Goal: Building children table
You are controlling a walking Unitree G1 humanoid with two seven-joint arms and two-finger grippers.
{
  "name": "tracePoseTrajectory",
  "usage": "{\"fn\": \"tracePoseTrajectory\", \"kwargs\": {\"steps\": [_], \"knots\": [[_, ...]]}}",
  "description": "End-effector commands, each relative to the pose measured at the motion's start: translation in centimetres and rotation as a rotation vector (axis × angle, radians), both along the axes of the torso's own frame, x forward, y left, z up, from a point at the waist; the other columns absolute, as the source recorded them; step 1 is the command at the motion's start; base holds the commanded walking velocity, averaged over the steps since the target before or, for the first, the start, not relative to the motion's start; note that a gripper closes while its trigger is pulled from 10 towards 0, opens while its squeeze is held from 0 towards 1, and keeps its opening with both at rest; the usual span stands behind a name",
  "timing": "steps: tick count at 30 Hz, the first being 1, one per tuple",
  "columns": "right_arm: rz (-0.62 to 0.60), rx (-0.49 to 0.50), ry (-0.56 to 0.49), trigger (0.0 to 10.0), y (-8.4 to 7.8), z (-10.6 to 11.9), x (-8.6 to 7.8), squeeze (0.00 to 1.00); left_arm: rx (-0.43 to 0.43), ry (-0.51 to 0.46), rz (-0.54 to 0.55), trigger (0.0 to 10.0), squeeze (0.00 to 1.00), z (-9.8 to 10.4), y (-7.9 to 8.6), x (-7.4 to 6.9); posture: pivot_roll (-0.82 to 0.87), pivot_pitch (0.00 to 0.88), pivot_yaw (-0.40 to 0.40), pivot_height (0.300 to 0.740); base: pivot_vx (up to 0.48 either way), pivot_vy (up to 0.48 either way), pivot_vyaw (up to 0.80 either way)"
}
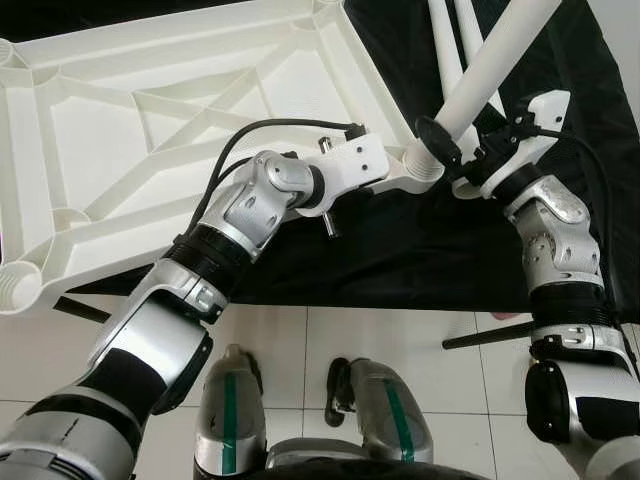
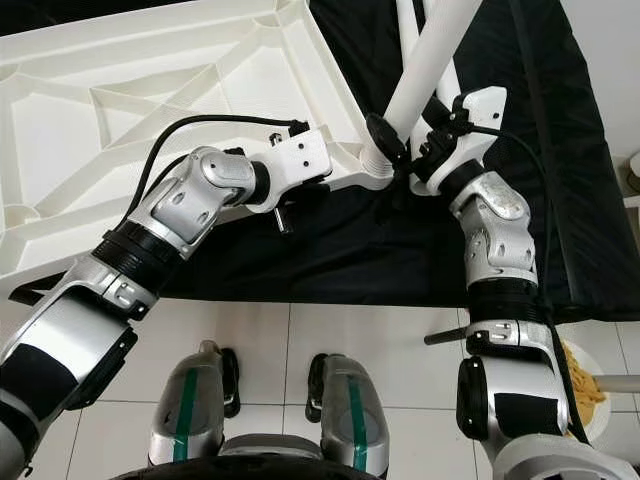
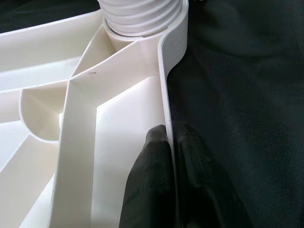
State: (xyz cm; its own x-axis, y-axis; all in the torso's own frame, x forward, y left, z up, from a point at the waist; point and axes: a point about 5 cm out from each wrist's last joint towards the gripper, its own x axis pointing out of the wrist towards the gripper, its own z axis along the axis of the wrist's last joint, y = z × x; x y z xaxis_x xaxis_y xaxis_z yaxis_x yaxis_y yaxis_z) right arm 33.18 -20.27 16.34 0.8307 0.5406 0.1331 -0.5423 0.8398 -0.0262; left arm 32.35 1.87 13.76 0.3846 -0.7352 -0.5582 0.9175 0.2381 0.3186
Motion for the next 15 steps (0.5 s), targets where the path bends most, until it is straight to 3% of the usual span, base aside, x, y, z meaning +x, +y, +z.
{"fn": "tracePoseTrajectory", "kwargs": {"steps": [1,2,4,5,15], "knots": [[0.018,0.009,-0.01,6.8,-0.1,0.2,0.2,0.0,0.15,0.194,-0.047,10.0,0.0,-3.4,1.9,-1.1,0.04,0.066,-0.042,0.74,0.0,0.0,0.0],[0.029,0.005,-0.007,2.1,0.0,0.1,0.2,0.0,0.149,0.197,-0.047,10.0,0.0,-3.4,1.9,-1.1,0.04,0.066,-0.042,0.74,0.0,0.0,0.0],[0.038,0.002,-0.005,2.1,0.1,0.1,0.3,0.0,0.149,0.199,-0.047,10.0,0.0,-3.4,1.9,-1.1,0.04,0.066,-0.042,0.74,0.0,0.0,0.0],[0.052,-0.007,0.004,0.0,0.1,-0.1,0.3,0.0,0.15,0.196,-0.052,10.0,0.0,-3.3,1.9,-1.2,0.04,0.066,-0.042,0.74,0.0,0.0,0.0],[0.095,-0.044,0.046,0.0,-0.4,-1.1,0.1,0.0,0.151,0.192,-0.062,10.0,0.0,-3.3,1.8,-1.4,0.05,0.065,-0.045,0.74,0.0,0.0,0.0]]}}
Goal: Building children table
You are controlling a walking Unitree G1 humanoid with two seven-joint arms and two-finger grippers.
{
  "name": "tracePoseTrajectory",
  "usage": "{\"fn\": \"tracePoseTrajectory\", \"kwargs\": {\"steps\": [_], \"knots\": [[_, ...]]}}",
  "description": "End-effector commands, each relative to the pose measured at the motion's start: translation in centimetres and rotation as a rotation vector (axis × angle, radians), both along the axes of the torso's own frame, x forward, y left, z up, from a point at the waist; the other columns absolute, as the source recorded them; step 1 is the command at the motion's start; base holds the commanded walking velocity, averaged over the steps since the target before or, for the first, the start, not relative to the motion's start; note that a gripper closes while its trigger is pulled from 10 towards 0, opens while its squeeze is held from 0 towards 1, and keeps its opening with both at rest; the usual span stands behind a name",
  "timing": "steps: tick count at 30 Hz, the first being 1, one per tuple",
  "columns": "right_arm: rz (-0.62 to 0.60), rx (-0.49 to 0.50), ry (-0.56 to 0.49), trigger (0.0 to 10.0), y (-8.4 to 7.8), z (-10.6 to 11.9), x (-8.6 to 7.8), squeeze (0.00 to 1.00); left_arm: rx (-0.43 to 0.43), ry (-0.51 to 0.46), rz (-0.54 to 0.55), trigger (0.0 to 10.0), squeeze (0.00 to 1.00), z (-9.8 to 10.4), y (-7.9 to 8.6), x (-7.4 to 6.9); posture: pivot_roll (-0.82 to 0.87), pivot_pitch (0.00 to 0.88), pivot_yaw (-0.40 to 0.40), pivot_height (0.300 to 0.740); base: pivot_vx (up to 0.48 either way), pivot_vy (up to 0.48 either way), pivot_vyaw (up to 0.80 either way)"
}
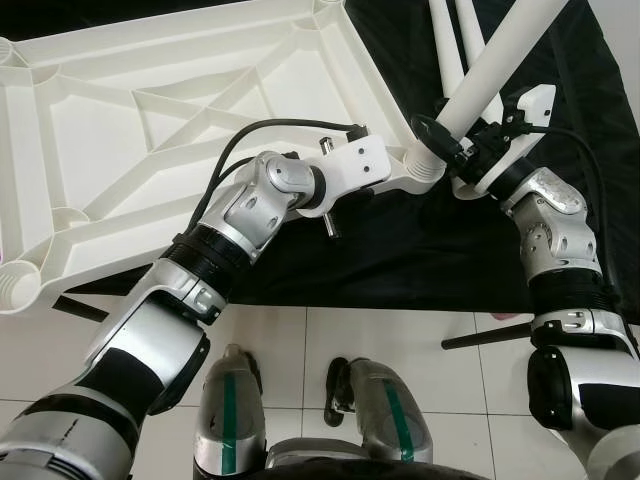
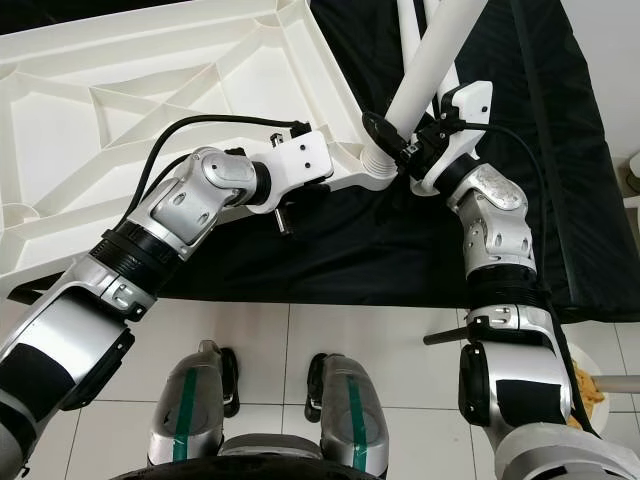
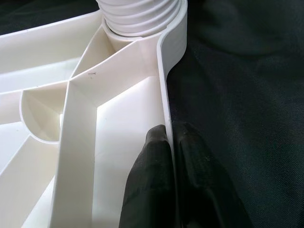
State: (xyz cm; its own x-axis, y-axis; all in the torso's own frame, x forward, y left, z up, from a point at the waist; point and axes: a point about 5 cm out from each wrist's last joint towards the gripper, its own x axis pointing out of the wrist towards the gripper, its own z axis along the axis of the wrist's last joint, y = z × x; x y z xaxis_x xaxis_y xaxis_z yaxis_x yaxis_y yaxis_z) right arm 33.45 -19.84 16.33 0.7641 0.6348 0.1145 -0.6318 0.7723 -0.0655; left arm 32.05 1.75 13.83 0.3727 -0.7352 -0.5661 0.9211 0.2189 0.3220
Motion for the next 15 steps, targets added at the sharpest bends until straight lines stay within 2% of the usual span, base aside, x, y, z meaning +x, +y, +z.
{"fn": "tracePoseTrajectory", "kwargs": {"steps": [1,3,4,9,15], "knots": [[-0.021,-0.003,0.056,0.0,-0.91,-1.06,-0.24,0.0,0.142,0.192,-0.044,10.0,0.0,-3.36,1.95,-1.11,0.05,0.065,-0.046,0.74,0.0,0.0,0.0],[-0.021,-0.003,0.056,0.0,-0.91,-1.06,-0.24,0.0,0.142,0.192,-0.044,10.0,0.0,-3.36,1.95,-1.11,0.05,0.065,-0.046,0.74,0.0,0.0,0.0],[-0.06,0.01,0.061,10.0,-1.09,-0.9,-0.24,0.0,0.142,0.192,-0.046,10.0,0.0,-3.37,1.9,-1.18,0.05,0.064,-0.05,0.74,0.0,0.0,0.0],[-0.153,0.06,0.052,10.0,-0.78,-0.32,-0.19,0.0,0.14,0.192,-0.049,10.0,0.0,-3.42,1.77,-1.32,0.05,0.062,-0.054,0.74,0.0,0.0,0.0],[-0.256,0.054,0.045,10.0,-0.41,-0.09,-0.06,0.0,0.139,0.193,-0.052,10.0,0.0,-3.45,1.68,-1.41,0.05,0.059,-0.057,0.74,0.0,0.0,0.0]]}}
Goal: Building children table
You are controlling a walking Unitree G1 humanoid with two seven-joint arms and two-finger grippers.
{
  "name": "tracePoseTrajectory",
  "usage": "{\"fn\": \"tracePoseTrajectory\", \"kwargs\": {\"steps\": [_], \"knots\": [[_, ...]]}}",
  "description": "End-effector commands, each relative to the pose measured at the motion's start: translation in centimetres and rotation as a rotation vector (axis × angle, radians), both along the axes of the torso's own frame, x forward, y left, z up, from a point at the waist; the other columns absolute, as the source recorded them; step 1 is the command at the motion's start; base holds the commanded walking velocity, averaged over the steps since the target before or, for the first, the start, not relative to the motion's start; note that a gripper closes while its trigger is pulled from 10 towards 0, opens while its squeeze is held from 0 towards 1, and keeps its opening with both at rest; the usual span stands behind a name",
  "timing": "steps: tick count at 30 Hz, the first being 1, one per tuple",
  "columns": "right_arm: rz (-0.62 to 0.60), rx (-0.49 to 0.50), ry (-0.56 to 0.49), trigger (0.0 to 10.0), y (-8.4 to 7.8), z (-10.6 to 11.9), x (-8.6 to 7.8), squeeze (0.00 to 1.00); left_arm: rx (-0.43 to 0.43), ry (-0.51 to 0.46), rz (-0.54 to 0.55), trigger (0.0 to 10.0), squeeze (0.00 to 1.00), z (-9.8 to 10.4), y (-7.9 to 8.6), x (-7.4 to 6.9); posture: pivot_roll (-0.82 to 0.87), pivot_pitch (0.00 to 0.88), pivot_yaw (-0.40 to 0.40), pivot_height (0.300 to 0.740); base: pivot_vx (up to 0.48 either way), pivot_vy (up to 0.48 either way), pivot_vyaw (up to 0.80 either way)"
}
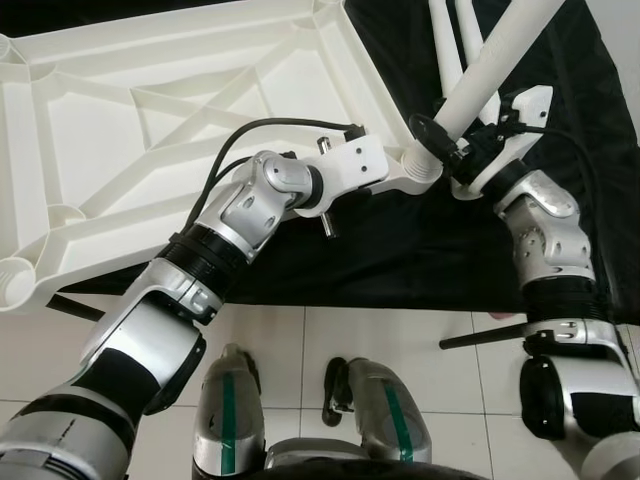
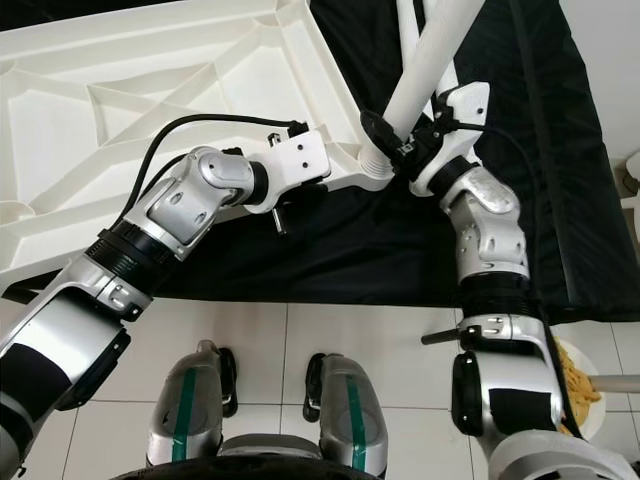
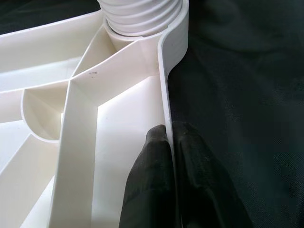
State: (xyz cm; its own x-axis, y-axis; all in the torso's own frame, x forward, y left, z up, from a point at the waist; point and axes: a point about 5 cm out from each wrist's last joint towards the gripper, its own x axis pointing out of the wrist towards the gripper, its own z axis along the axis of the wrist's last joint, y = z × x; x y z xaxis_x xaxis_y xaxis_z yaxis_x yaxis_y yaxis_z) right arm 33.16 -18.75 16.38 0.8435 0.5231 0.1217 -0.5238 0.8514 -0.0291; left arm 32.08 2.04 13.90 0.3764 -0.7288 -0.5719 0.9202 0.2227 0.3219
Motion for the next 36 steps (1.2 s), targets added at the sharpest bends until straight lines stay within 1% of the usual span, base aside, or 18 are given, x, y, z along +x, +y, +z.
{"fn": "tracePoseTrajectory", "kwargs": {"steps": [1,2,6,12,13,14,15,16,17,18,19,21,24,25,26,34,35,36], "knots": [[-0.174,0.017,0.025,10.0,-1.4,-0.1,0.2,0.0,0.132,0.192,-0.06,10.0,0.0,-3.6,1.4,-1.5,0.04,0.056,-0.059,0.74,0.0,0.0,0.0],[-0.217,0.021,0.02,10.0,-1.1,0.0,0.1,0.0,0.132,0.193,-0.06,10.0,0.0,-3.6,1.3,-1.5,0.04,0.055,-0.06,0.74,0.0,0.0,0.0],[-0.309,0.049,-0.001,10.0,-0.4,0.1,-0.3,0.0,0.133,0.193,-0.061,10.0,0.0,-3.6,1.3,-1.6,0.04,0.05,-0.061,0.74,0.0,0.0,0.0],[-0.372,0.072,-0.006,10.0,0.1,0.3,-0.6,0.0,0.135,0.193,-0.061,10.0,0.0,-3.7,1.3,-1.6,0.04,0.049,-0.062,0.74,0.0,0.0,0.0],[-0.421,0.092,-0.009,10.0,0.5,0.3,-0.8,0.0,0.135,0.193,-0.062,10.0,0.0,-3.7,1.3,-1.6,0.05,0.045,-0.064,0.74,0.0,0.0,0.0],[-0.421,0.092,-0.009,10.0,0.5,0.3,-0.8,0.0,0.135,0.193,-0.062,10.0,0.0,-3.7,1.3,-1.6,0.05,0.045,-0.064,0.74,0.0,0.0,0.0],[-0.481,0.106,-0.012,10.0,1.0,0.4,-1.1,0.0,0.136,0.193,-0.062,10.0,0.0,-3.7,1.3,-1.7,0.05,0.042,-0.066,0.74,0.0,0.0,0.0],[-0.481,0.106,-0.012,10.0,1.0,0.4,-1.1,0.0,0.136,0.193,-0.062,10.0,0.0,-3.7,1.3,-1.7,0.05,0.042,-0.066,0.74,0.0,0.0,0.0],[-0.53,0.12,-0.009,10.0,1.3,0.4,-1.3,0.0,0.136,0.193,-0.063,10.0,0.0,-3.7,1.3,-1.7,0.05,0.042,-0.068,0.74,0.0,0.0,0.0],[-0.53,0.12,-0.009,10.0,1.3,0.4,-1.3,0.0,0.136,0.193,-0.063,10.0,0.0,-3.7,1.3,-1.7,0.05,0.042,-0.068,0.74,0.0,0.0,0.0],[-0.574,0.139,-0.002,10.0,1.5,0.4,-1.5,0.0,0.137,0.193,-0.064,10.0,0.0,-3.7,1.3,-1.7,0.05,0.041,-0.069,0.74,0.0,0.0,0.0],[-0.574,0.139,-0.002,10.0,1.5,0.4,-1.5,0.0,0.137,0.193,-0.064,10.0,0.0,-3.7,1.3,-1.7,0.05,0.041,-0.069,0.74,0.0,0.0,0.0],[-0.754,0.176,0.05,10.0,1.8,-0.1,-1.9,0.0,0.137,0.193,-0.063,10.0,0.0,-3.8,1.2,-1.8,0.05,0.035,-0.074,0.74,0.0,0.0,0.0],[-0.754,0.176,0.05,10.0,1.8,-0.1,-1.9,0.0,0.137,0.193,-0.063,10.0,0.0,-3.8,1.2,-1.8,0.05,0.035,-0.074,0.74,0.0,0.0,0.0],[-0.796,0.173,0.056,10.0,2.0,-0.1,-2.1,0.0,0.136,0.193,-0.062,10.0,0.0,-3.8,1.2,-1.8,0.05,0.035,-0.074,0.74,0.0,0.0,0.0],[-0.834,0.156,0.051,10.0,1.8,0.1,-2.3,0.0,0.137,0.192,-0.064,10.0,0.0,-3.8,1.2,-1.8,0.05,0.035,-0.072,0.74,0.0,0.0,0.0],[-0.833,0.157,0.044,10.0,1.7,0.3,-2.3,1.0,0.137,0.192,-0.065,10.0,0.0,-3.8,1.2,-1.8,0.05,0.037,-0.072,0.74,0.0,0.0,0.0],[-0.833,0.157,0.044,10.0,1.7,0.3,-2.3,1.0,0.137,0.192,-0.065,10.0,0.0,-3.8,1.2,-1.8,0.05,0.037,-0.072,0.74,0.0,0.0,0.0]]}}
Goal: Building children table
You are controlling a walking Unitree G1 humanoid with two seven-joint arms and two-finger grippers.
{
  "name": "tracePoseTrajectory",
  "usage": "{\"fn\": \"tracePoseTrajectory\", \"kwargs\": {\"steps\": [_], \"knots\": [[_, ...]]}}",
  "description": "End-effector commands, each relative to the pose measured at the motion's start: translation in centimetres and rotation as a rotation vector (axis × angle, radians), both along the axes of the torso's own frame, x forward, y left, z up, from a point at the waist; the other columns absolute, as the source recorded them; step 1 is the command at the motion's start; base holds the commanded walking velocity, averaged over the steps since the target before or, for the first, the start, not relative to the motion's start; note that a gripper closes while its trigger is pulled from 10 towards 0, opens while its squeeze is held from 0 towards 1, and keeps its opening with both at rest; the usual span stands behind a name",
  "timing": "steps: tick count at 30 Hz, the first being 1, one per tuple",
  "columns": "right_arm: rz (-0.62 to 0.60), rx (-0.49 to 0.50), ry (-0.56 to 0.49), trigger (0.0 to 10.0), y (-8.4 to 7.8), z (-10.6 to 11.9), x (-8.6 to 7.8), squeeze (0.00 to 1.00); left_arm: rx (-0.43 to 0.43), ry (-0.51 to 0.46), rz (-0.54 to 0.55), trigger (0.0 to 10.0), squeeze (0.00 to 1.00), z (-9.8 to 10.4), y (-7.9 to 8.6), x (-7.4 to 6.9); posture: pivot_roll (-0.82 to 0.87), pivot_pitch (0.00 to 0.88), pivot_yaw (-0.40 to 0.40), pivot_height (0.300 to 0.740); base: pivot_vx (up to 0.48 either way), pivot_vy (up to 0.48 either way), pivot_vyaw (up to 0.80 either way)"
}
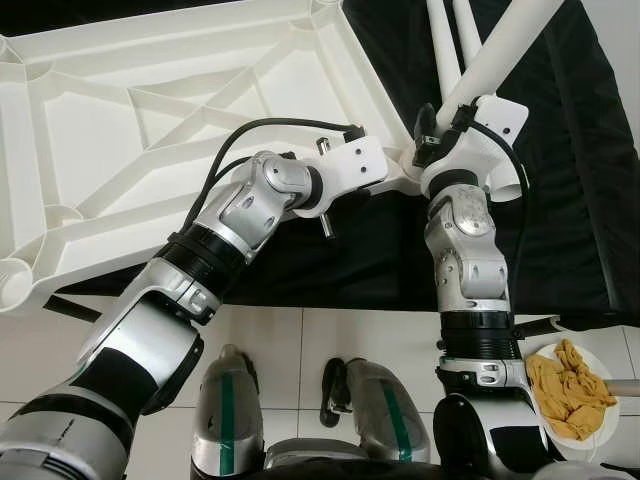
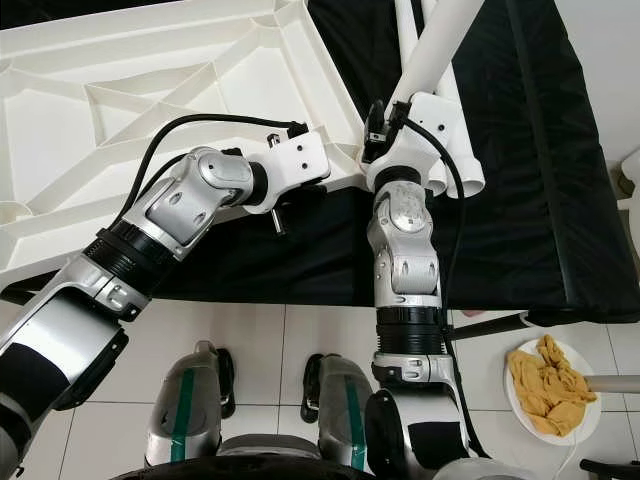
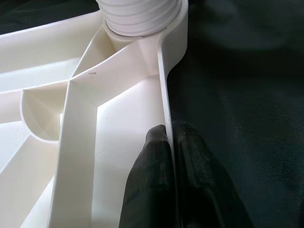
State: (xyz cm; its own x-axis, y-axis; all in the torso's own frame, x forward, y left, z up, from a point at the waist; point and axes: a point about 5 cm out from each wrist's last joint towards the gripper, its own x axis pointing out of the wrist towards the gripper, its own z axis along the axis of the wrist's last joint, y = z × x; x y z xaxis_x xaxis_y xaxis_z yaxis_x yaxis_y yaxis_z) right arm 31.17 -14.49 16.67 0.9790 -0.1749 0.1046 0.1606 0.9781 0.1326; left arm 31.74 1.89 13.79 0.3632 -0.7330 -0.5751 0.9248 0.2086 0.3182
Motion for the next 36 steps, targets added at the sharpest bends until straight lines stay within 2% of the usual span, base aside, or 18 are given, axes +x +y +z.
{"fn": "tracePoseTrajectory", "kwargs": {"steps": [1,11,12,13,14,16,17,18,19,20,21,23,25,26,29,36], "knots": [[-0.117,-0.005,0.003,10.0,-2.6,0.1,-0.3,1.0,0.136,0.187,-0.051,10.0,0.0,-3.7,1.3,-1.5,0.05,0.037,-0.072,0.74,0.0,0.0,0.0],[0.01,0.008,0.01,10.0,-1.9,0.1,0.2,1.0,0.134,0.186,-0.048,10.0,0.0,-3.6,1.3,-1.5,0.05,0.041,-0.071,0.74,0.0,0.0,0.0],[0.055,0.008,0.007,10.0,-1.8,0.1,0.3,0.59,0.134,0.185,-0.048,10.0,0.0,-3.6,1.3,-1.5,0.05,0.043,-0.071,0.74,0.0,0.0,0.0],[0.055,0.008,0.007,10.0,-1.8,0.1,0.3,0.59,0.134,0.185,-0.048,10.0,0.0,-3.6,1.3,-1.5,0.05,0.043,-0.071,0.74,0.0,0.0,0.0],[0.147,-0.011,0.007,10.0,-1.6,0.1,0.5,0.0,0.134,0.184,-0.048,10.0,0.0,-3.6,1.3,-1.5,0.05,0.045,-0.067,0.74,0.0,0.0,0.0],[0.147,-0.011,0.007,10.0,-1.6,0.1,0.5,0.0,0.134,0.184,-0.048,10.0,0.0,-3.6,1.3,-1.5,0.05,0.045,-0.067,0.74,0.0,0.0,0.0],[0.236,-0.003,0.013,10.0,-1.6,-0.1,0.6,0.0,0.134,0.184,-0.048,10.0,0.0,-3.6,1.3,-1.4,0.05,0.047,-0.066,0.74,0.0,0.0,0.0],[0.236,-0.003,0.013,10.0,-1.6,-0.1,0.6,0.0,0.134,0.184,-0.048,10.0,0.0,-3.6,1.3,-1.4,0.05,0.047,-0.066,0.74,0.0,0.0,0.0],[0.318,-0.035,0.002,10.0,-1.9,-0.1,0.7,0.0,0.134,0.183,-0.047,10.0,0.0,-3.5,1.4,-1.4,0.05,0.051,-0.063,0.74,0.0,0.0,0.0],[0.318,-0.035,0.002,10.0,-1.9,-0.1,0.7,0.0,0.134,0.183,-0.047,10.0,0.0,-3.5,1.4,-1.4,0.05,0.051,-0.063,0.74,0.0,0.0,0.0],[0.397,-0.053,-0.001,10.0,-2.3,-0.2,0.7,0.0,0.134,0.181,-0.046,10.0,0.0,-3.5,1.4,-1.3,0.05,0.051,-0.063,0.74,0.0,0.0,0.0],[0.397,-0.053,-0.001,10.0,-2.3,-0.2,0.7,0.0,0.134,0.181,-0.046,10.0,0.0,-3.5,1.4,-1.3,0.05,0.051,-0.063,0.74,0.0,0.0,0.0],[0.55,-0.093,0.001,10.0,-3.7,-0.3,0.6,0.0,0.134,0.178,-0.045,10.0,0.0,-3.4,1.4,-1.2,0.05,0.052,-0.06,0.74,0.0,0.0,0.0],[0.55,-0.093,0.001,10.0,-3.7,-0.3,0.6,0.0,0.134,0.178,-0.045,10.0,0.0,-3.4,1.4,-1.2,0.05,0.052,-0.06,0.74,0.0,0.0,0.0],[0.715,-0.113,0.016,10.0,-5.3,-0.4,0.3,0.0,0.134,0.174,-0.048,10.0,0.0,-3.3,1.4,-1.2,0.04,0.052,-0.057,0.74,0.0,0.0,0.0],[0.795,-0.142,0.042,10.0,-6.0,-0.7,0.4,0.0,0.135,0.175,-0.051,10.0,0.0,-3.2,1.4,-1.1,0.05,0.053,-0.05,0.74,0.0,0.0,0.0]]}}
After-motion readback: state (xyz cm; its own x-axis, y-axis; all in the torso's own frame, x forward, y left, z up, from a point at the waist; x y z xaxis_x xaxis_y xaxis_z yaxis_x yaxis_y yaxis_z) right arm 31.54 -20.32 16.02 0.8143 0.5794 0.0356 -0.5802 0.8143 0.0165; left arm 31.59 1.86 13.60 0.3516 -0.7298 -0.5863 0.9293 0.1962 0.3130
